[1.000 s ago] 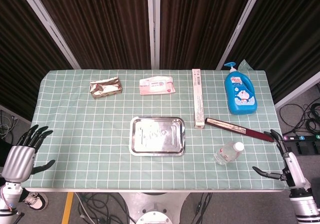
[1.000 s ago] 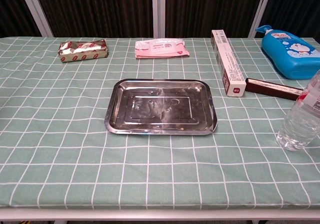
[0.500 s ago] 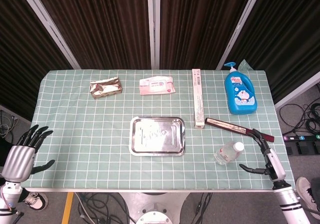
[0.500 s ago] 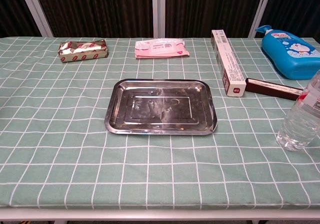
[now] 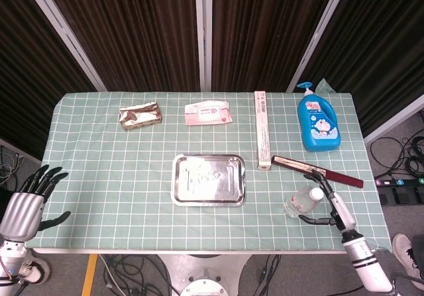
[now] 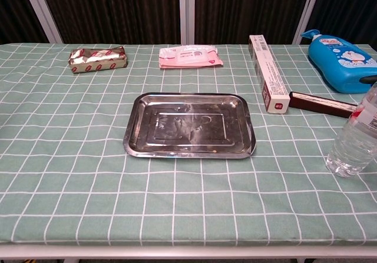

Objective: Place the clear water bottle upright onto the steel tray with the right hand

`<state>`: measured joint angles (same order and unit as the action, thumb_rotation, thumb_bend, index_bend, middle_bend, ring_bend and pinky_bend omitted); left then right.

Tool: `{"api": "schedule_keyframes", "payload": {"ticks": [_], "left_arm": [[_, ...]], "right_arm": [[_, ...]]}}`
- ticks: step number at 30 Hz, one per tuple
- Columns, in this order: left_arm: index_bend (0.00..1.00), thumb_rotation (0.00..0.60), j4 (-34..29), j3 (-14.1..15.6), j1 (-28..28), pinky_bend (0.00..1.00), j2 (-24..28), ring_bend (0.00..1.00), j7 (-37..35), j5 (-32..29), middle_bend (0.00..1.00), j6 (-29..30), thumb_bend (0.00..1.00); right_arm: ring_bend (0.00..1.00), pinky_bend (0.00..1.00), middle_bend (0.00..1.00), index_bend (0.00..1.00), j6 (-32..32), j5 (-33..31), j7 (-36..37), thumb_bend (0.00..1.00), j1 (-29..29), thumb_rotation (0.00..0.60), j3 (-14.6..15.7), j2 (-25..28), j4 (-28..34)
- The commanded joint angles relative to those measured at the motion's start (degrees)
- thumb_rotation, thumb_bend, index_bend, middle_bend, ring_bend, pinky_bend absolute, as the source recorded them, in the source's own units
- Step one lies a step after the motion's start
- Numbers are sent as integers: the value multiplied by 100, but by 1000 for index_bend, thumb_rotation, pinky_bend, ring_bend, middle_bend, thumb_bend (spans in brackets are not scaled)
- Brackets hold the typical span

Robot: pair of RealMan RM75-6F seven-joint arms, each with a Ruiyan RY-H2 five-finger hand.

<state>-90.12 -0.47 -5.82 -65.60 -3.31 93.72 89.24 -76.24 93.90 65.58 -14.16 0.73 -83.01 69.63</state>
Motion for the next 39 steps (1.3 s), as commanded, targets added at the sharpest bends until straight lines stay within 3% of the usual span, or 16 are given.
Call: {"api": "schedule_keyframes", "payload": {"ticks": [1, 5, 10, 13, 22, 31, 39], "left_arm": [[242, 600, 5, 4, 4, 186, 2, 98, -10, 3, 229, 6, 136], [242, 600, 24, 11, -1, 186, -2, 98, -38, 1, 229, -8, 136], [242, 600, 48, 14, -22, 186, -13, 98, -71, 14, 229, -31, 136], [242, 600, 58, 15, -29, 186, -18, 98, -89, 6, 229, -46, 136], [242, 600, 54, 17, -12, 186, 10, 98, -132, -4, 229, -13, 136], [242, 600, 13, 5, -33, 186, 11, 98, -114, 12, 229, -15, 136], [242, 600, -60, -26, -63, 186, 25, 98, -80, -42, 229, -62, 136]], "right_arm": [[0, 6, 145, 0, 120, -7, -145, 0, -138, 600, -51, -96, 45], [50, 76, 208, 24, 219, -127, -379, 0, -221, 600, -121, -189, 74], [211, 248, 373, 320, 312, -282, -621, 52, -252, 600, -161, -260, 89], [246, 298, 418, 408, 385, -348, -680, 93, -274, 600, -160, -275, 102], [312, 388, 502, 564, 354, -431, -737, 229, -306, 600, -219, -279, 167], [360, 444, 546, 631, 116, -413, -993, 289, -440, 600, -504, 53, 747], [360, 445, 546, 631, 31, -353, -1859, 289, -1008, 600, -1297, 691, 2264]]}}
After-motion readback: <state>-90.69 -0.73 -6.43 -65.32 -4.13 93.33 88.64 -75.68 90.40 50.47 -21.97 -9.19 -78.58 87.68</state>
